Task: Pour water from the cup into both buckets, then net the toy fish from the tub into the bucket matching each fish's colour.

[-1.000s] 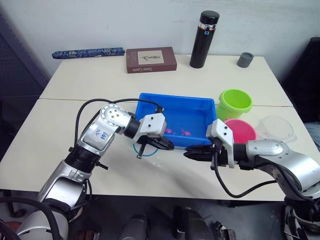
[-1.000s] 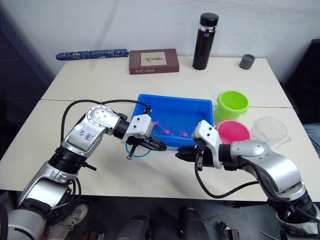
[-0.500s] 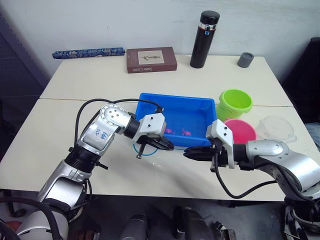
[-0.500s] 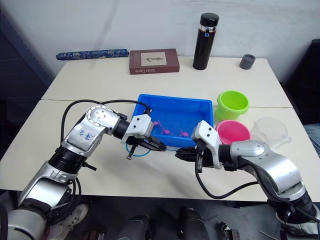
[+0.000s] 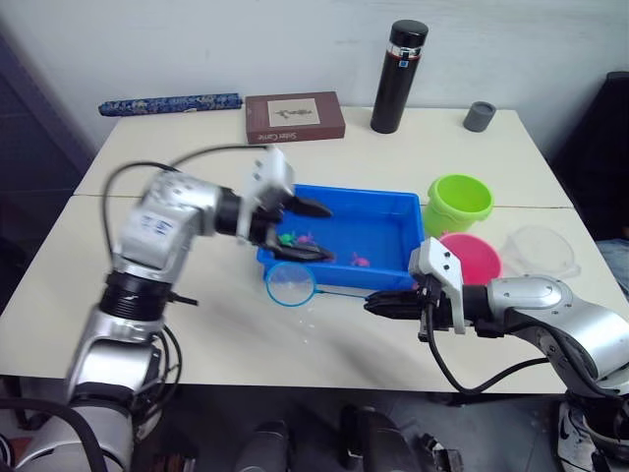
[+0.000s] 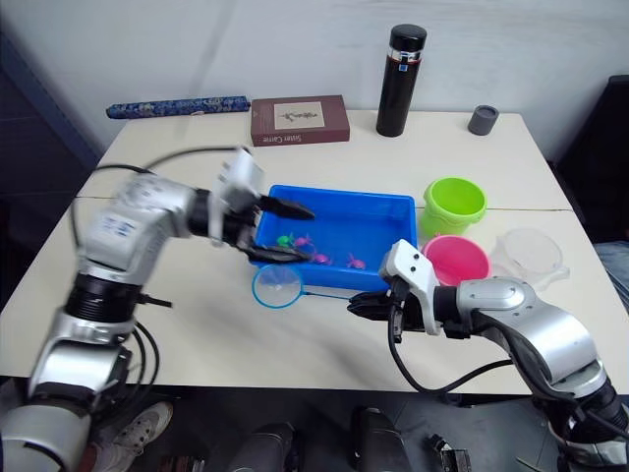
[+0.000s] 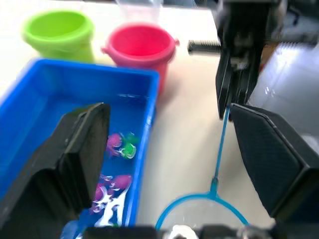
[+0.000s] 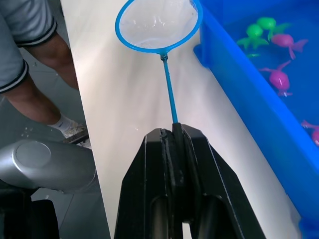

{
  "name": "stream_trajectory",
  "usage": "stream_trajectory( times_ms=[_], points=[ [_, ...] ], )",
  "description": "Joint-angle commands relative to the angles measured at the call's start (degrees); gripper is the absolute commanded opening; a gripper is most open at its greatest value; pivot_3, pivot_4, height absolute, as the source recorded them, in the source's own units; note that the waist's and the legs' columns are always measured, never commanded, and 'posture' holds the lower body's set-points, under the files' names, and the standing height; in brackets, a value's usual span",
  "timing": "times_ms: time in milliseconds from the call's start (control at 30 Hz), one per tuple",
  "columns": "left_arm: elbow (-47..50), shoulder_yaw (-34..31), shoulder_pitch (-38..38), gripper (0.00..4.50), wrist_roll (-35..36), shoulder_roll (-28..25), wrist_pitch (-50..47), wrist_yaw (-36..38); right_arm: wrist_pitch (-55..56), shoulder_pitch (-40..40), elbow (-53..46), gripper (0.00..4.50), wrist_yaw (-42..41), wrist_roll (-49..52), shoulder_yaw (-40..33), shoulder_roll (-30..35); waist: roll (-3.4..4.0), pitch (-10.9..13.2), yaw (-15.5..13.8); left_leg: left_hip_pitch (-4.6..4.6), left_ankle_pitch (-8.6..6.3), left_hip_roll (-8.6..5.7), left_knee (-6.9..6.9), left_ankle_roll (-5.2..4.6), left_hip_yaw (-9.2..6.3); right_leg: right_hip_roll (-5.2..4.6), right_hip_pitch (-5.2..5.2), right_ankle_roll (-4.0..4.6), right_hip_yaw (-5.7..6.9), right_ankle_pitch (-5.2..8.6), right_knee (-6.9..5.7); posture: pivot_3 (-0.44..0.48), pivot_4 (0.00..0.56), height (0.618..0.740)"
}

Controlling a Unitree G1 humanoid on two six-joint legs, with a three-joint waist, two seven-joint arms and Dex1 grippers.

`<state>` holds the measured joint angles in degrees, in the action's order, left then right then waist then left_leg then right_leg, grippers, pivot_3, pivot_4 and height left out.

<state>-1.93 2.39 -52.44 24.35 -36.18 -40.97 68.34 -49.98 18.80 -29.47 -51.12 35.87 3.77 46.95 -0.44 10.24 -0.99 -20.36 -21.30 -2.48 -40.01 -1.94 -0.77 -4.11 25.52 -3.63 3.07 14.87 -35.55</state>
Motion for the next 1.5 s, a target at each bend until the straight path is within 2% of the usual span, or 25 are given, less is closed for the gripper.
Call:
stream_trajectory(
  times_ms=[33,267,367,433,700,1033,1133,1233,1367,1500],
  points=[
    [1.6,-6.0,-0.5,3.93,2.0,-4.1,-2.8,-2.7,1.1,-0.4,-2.1,0.0,-0.7,0.9,-2.4,1.0,0.0,0.0,0.0,0.01,0.0,0.0,0.0,0.0,0.0,0.0,0.0,0.0,0.0,0.0,0.0,0.0,0.15,0.739],
    [4.6,-12.0,7.7,3.93,2.6,-12.6,-3.9,-5.0,2.3,1.4,0.8,0.0,-1.7,0.1,-4.7,2.6,0.01,0.0,-0.4,0.01,0.0,-0.03,-0.05,0.01,-0.01,-0.03,-0.03,-0.01,0.01,-0.01,0.02,0.0,0.15,0.739],
    [9.0,-14.7,12.8,3.07,4.9,-13.6,-5.7,-6.4,3.3,3.6,3.1,0.0,-2.6,-0.5,-5.5,3.8,0.01,0.0,-0.4,0.0,0.0,-0.03,-0.05,0.01,-0.02,-0.05,-0.03,-0.01,0.01,0.0,0.04,0.0,0.15,0.739],
    [12.0,-15.5,16.0,2.18,4.5,-13.8,-5.2,-8.4,4.9,5.9,5.8,0.0,-2.9,-2.2,-5.8,4.6,0.01,0.0,-0.5,0.0,0.0,-0.04,-0.05,0.01,-0.02,-0.07,-0.03,-0.01,0.01,0.0,0.05,0.0,0.15,0.739],
    [16.0,-14.4,20.3,2.18,5.8,-12.9,-4.7,-11.5,11.8,13.9,15.5,0.0,-4.3,-9.4,-3.3,5.2,0.03,0.0,-0.3,0.01,0.0,-0.05,-0.02,0.01,-0.01,-0.07,-0.01,0.0,0.0,0.0,0.15,0.0,0.15,0.739],
    [18.2,-12.3,23.7,2.18,6.4,-13.1,-4.1,-11.8,19.8,16.2,22.2,0.0,-5.4,-18.8,-0.9,6.4,0.03,0.0,-0.3,-0.01,0.0,-0.05,-0.01,0.01,0.0,-0.07,-0.01,0.0,0.0,0.0,0.12,0.0,0.15,0.739],
    [19.3,-12.2,24.6,3.05,8.0,-13.7,-6.0,-11.1,22.7,16.6,23.9,0.0,-5.5,-21.9,-0.1,7.1,0.04,0.0,-0.3,0.0,0.0,-0.05,-0.01,0.01,0.01,-0.08,-0.01,0.0,0.0,0.0,0.13,0.0,0.15,0.739],
    [20.7,-12.7,25.1,4.42,8.9,-13.3,-5.9,-11.5,25.3,17.0,25.3,0.0,-5.9,-25.1,0.9,7.7,0.05,0.0,-0.3,0.0,0.0,-0.05,-0.01,0.01,0.01,-0.08,-0.01,0.0,0.0,0.0,0.13,0.0,0.15,0.739],
    [21.9,-13.1,26.2,4.47,8.4,-13.4,-3.4,-11.8,28.0,17.6,26.9,0.0,-6.3,-28.4,1.6,8.1,0.05,0.0,-0.3,0.0,0.0,-0.04,-0.01,0.02,0.01,-0.07,0.0,0.01,0.0,0.01,0.13,0.0,0.15,0.739],
    [22.9,-15.3,28.1,4.47,11.4,-16.0,-4.2,-9.0,31.4,18.6,28.8,0.0,-6.7,-31.8,2.6,8.6,0.1,0.1,-0.2,0.0,0.0,-0.04,0.0,0.02,0.02,-0.07,0.01,0.01,0.0,0.01,0.13,0.0,0.15,0.739]
  ],
)
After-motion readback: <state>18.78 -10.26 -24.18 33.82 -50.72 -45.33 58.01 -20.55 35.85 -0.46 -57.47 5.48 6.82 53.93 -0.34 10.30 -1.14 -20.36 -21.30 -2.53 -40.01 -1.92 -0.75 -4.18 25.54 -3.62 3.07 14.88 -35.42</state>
